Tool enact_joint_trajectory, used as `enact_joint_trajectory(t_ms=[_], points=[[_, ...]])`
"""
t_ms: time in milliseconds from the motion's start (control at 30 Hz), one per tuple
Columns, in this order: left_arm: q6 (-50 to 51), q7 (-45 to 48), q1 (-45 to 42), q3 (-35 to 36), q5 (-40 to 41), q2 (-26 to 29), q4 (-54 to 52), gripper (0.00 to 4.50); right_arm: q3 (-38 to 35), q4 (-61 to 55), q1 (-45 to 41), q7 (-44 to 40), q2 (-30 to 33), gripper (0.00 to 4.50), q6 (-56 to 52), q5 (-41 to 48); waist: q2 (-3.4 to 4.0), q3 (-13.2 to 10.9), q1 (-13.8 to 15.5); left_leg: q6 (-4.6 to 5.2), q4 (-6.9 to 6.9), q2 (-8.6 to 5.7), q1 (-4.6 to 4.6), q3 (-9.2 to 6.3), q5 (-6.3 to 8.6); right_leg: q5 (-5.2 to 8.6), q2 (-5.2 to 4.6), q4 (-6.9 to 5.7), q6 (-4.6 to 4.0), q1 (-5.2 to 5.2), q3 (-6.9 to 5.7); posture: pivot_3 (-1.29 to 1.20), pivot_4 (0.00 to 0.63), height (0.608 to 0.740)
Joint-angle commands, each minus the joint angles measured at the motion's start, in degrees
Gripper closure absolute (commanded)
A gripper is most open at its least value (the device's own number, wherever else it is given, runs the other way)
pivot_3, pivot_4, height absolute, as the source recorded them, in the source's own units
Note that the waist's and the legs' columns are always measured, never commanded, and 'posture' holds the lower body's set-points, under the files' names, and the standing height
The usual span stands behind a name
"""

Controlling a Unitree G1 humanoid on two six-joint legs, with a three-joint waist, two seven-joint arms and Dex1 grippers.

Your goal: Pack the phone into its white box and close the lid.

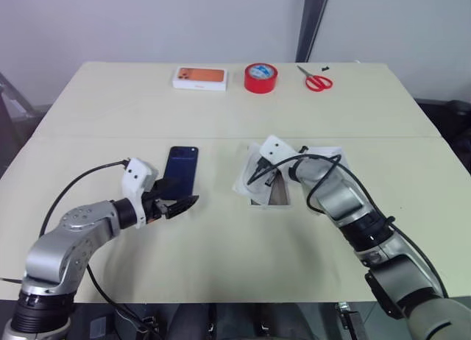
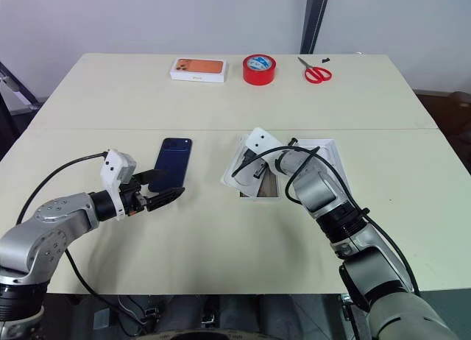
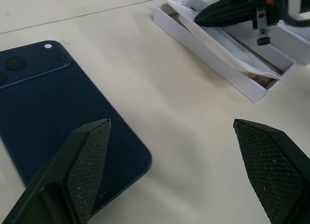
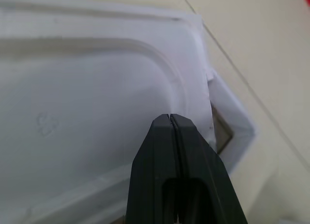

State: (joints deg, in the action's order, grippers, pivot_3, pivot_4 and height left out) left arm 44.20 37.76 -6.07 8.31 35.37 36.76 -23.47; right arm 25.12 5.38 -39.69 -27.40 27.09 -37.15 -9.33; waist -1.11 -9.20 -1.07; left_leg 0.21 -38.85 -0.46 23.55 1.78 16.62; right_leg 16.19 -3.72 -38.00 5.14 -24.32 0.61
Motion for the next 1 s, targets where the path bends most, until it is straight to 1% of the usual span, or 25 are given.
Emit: enact_joint_trajectory(t_ms=[33, 100, 200, 267, 333, 400, 533, 633, 700, 733, 1000], points=[[-1.14, -0.62, 0.16, -0.03, -0.49, -0.24, -1.85, 0.23, -0.31, -1.24, -1.55, -0.52, 1.08, 4.48, 4.31, -2.95, 0.0, 0.0, 0.0, 0.0, 0.0, 0.0, 0.0, 0.0, 0.0, 0.0, 0.0, 0.0, 0.0, 0.0, 0.0, 0.0, 0.15, 0.725], [-1.11, -0.84, 0.17, 0.02, -0.47, -0.33, -1.88, 0.23, -1.09, -2.74, -1.37, -1.76, 1.59, 4.48, 6.92, -2.97, 0.0, 0.0, -0.05, 0.0, 0.0, 0.0, 0.0, 0.0, 0.0, 0.0, 0.0, 0.0, 0.0, 0.0, 0.0, 0.0, 0.15, 0.725], [-1.08, -0.9, 0.29, 0.35, -0.48, -0.32, -1.99, 0.23, -3.76, -9.12, 0.27, -8.26, 2.62, 4.48, 7.54, 1.93, 0.04, -0.03, -0.01, 0.01, 0.01, 0.0, 0.0, 0.0, 0.0, 0.0, 0.01, -0.01, 0.01, -0.01, -0.01, 0.0, 0.15, 0.725], [-1.1, -0.88, 0.37, 0.52, -0.52, -0.23, -2.03, 0.23, -6.29, -13.9, 1.7, -12.84, 3.27, 4.48, 3.78, 6.53, 0.04, -0.03, 0.0, 0.02, 0.02, 0.0, 0.0, 0.0, 0.01, 0.0, 0.01, -0.01, 0.01, -0.01, -0.02, 0.0, 0.15, 0.725], [-1.15, -0.88, 0.41, 0.59, -0.55, -0.23, -2.06, 0.23, -7.5, -18.93, 3.63, -17.65, 5.24, 4.48, 0.83, 10.32, 0.04, -0.03, 0.18, 0.04, 0.01, 0.0, 0.0, -0.01, 0.02, -0.01, 0.01, -0.01, 0.01, 0.01, -0.02, 0.0, 0.15, 0.725], [-1.15, -0.91, 0.41, 0.58, -0.56, -0.26, -2.09, 0.23, -7.89, -21.4, 4.58, -19.52, 6.34, 4.48, -0.65, 11.84, 0.04, -0.03, 0.26, 0.08, 0.01, 0.01, 0.0, -0.02, 0.04, -0.01, 0.01, 0.02, 0.01, 0.04, -0.03, 0.0, 0.15, 0.725], [-1.11, -0.93, 0.32, 0.35, -0.49, -0.53, -2.17, 0.23, -8.92, -28.7, 8.4, -22.69, 7.0, 4.48, -6.56, 17.62, 0.04, -0.03, 0.25, 0.09, 0.0, 0.01, 0.0, -0.03, 0.05, 0.0, -0.01, 0.02, 0.01, 0.05, -0.03, 0.0, 0.15, 0.725], [-1.09, -0.8, 0.28, 0.21, -0.37, -0.71, -2.18, 0.23, -7.32, -32.86, 10.91, -23.02, 8.14, 3.67, -8.08, 18.24, 0.04, -0.03, 0.14, 0.09, 0.0, 0.02, 0.0, -0.03, 0.05, 0.0, -0.01, 0.02, 0.0, 0.04, -0.03, 0.0, 0.15, 0.725], [-1.02, -0.74, 0.24, 0.15, -0.31, -0.75, -2.17, 0.23, -7.02, -34.12, 11.45, -22.78, 8.48, 2.6, -8.62, 18.52, 0.04, -0.03, 0.08, 0.09, 0.0, 0.02, 0.0, -0.03, 0.05, 0.0, -0.01, 0.02, 0.0, 0.04, -0.03, 0.0, 0.15, 0.725], [-0.96, -0.71, 0.27, 0.12, -0.27, -0.75, -2.18, 0.23, -6.91, -34.44, 11.57, -22.58, 8.54, 2.16, -8.96, 18.55, 0.04, -0.02, 0.08, 0.09, 0.0, 0.02, 0.0, -0.03, 0.05, 0.0, -0.01, 0.02, 0.0, 0.04, -0.02, 0.0, 0.15, 0.725], [-0.51, -0.73, 0.44, -0.66, -0.05, -1.14, -2.57, 0.23, -3.47, -33.03, 13.09, -19.14, 8.39, 2.16, -8.61, 15.35, 0.04, -0.03, 0.21, 0.08, 0.0, 0.02, 0.0, -0.04, 0.05, 0.01, -0.03, 0.03, -0.01, 0.04, -0.03, 0.0, 0.15, 0.725]])
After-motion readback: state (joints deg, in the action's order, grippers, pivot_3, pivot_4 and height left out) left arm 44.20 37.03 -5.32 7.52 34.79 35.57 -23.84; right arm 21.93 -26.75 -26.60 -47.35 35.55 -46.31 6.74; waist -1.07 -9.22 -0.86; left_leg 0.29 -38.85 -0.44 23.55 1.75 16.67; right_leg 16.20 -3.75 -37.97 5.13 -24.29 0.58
